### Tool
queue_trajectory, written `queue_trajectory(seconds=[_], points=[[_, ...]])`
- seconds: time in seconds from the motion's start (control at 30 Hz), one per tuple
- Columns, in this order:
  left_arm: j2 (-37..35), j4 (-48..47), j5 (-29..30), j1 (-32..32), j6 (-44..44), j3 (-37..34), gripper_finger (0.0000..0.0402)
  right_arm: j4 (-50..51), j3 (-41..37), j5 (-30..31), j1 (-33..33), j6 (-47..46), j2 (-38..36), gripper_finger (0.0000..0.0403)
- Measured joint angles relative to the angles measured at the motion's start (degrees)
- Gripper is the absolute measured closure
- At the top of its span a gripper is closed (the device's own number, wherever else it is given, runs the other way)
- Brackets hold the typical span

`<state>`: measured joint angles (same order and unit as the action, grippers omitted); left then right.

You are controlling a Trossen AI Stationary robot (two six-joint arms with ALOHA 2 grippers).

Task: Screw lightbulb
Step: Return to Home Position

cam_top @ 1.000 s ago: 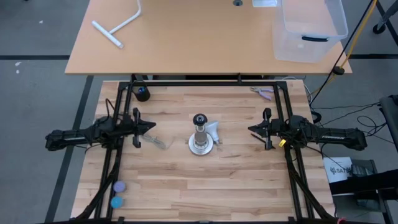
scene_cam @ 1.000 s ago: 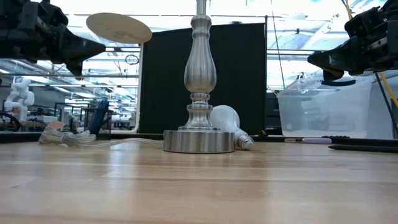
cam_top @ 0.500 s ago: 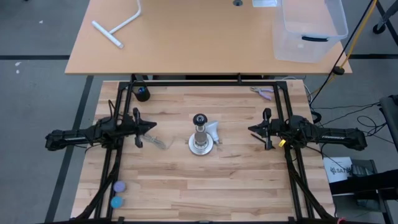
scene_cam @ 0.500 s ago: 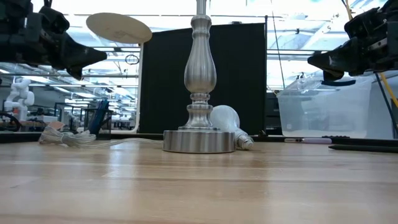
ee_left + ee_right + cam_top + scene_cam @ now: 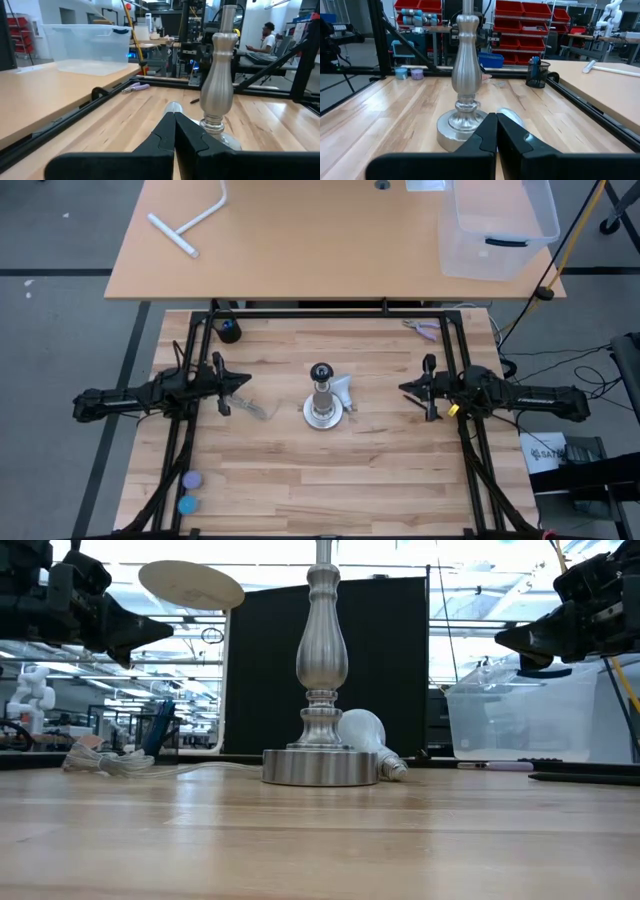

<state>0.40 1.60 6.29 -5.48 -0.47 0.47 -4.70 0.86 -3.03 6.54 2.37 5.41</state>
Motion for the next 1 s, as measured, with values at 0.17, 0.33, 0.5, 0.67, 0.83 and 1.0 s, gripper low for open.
queue_trajectory(seconds=[0.17,0.33,0.5,0.67,0.83,1.0], points=[[0.0,0.0,0.3,0.0,0.0,0.0,0.0399,2.4,0.0,0.1,0.0,4.2,0.0,0.0403],[0.0,0.0,0.3,0.0,0.0,0.0,0.0399,3.2,0.0,0.4,0.0,4.6,0.0,0.0403],[0.0,0.0,0.3,0.0,0.0,0.0,0.0399,2.9,0.0,0.2,0.0,5.7,0.0,0.0403],[0.0,0.0,0.3,0.0,0.0,0.0,0.0399,2.7,0.0,0.2,0.0,6.3,0.0,0.0403],[0.0,0.0,0.3,0.0,0.0,0.0,0.0399,2.7,0.0,0.2,0.0,7.0,0.0,0.0403],[0.0,0.0,0.3,0.0,0.0,0.0,0.0399,2.3,0.0,0.2,0.0,6.5,0.0,0.0403]])
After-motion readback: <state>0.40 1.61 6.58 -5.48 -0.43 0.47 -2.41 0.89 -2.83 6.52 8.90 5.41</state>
